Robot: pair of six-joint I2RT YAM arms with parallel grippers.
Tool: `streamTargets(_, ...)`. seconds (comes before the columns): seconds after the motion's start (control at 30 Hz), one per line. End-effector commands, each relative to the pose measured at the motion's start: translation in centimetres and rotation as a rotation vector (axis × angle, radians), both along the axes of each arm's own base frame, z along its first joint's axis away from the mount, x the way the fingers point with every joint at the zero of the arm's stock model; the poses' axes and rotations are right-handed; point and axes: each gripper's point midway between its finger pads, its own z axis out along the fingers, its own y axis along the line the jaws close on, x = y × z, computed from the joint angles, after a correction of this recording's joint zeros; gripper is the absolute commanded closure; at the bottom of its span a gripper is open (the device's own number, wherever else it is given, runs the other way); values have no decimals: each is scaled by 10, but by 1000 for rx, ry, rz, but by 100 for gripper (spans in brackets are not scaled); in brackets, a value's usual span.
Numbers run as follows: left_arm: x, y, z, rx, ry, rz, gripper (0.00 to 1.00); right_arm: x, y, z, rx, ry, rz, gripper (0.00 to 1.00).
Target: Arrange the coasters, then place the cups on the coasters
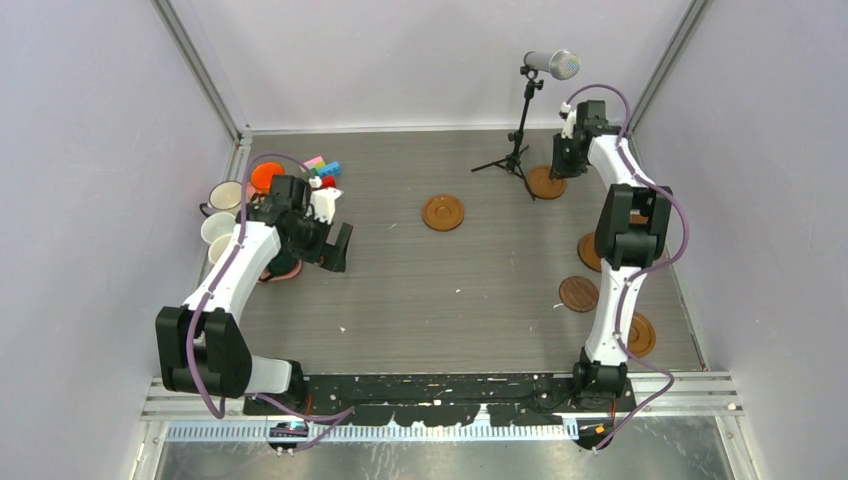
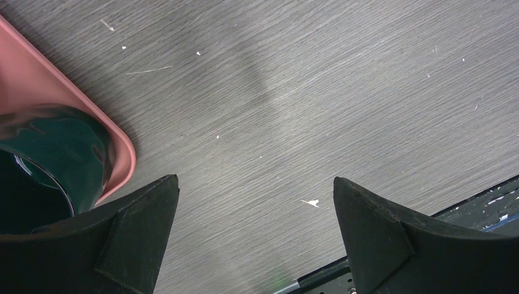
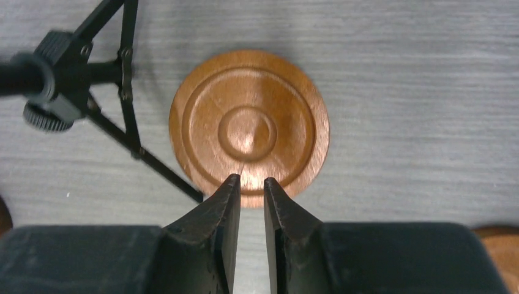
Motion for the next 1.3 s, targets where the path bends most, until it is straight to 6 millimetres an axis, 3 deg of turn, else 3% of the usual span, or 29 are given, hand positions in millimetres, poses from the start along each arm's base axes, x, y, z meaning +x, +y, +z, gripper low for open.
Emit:
streamTargets(0.0, 3, 1, 11, -1, -35, 6, 0, 29, 1, 8, 4, -58, -37, 74)
streamTargets(0.2, 1, 3, 7, 8, -32, 12, 0, 39, 3, -13, 13, -37, -34, 75)
streamTargets(0.4, 2, 5, 5, 15, -31, 18, 0, 32, -7, -34, -49, 14, -29, 76)
streamTargets(0.63, 2, 3, 6, 8, -29, 10, 0, -1, -25, -42, -151, 87, -4, 78)
streamTargets(0.83, 8, -2, 11, -14, -49, -10, 0, -44, -35, -46, -175, 156, 42, 78)
streamTargets(1.07, 45, -23, 24, -33, -111, -57, 0, -94, -23, -53, -133, 228, 104, 79)
streamTargets(1.27, 94, -77, 24, 12, -197, -145, 3, -127, 3, -53, -63, 262, 171, 79)
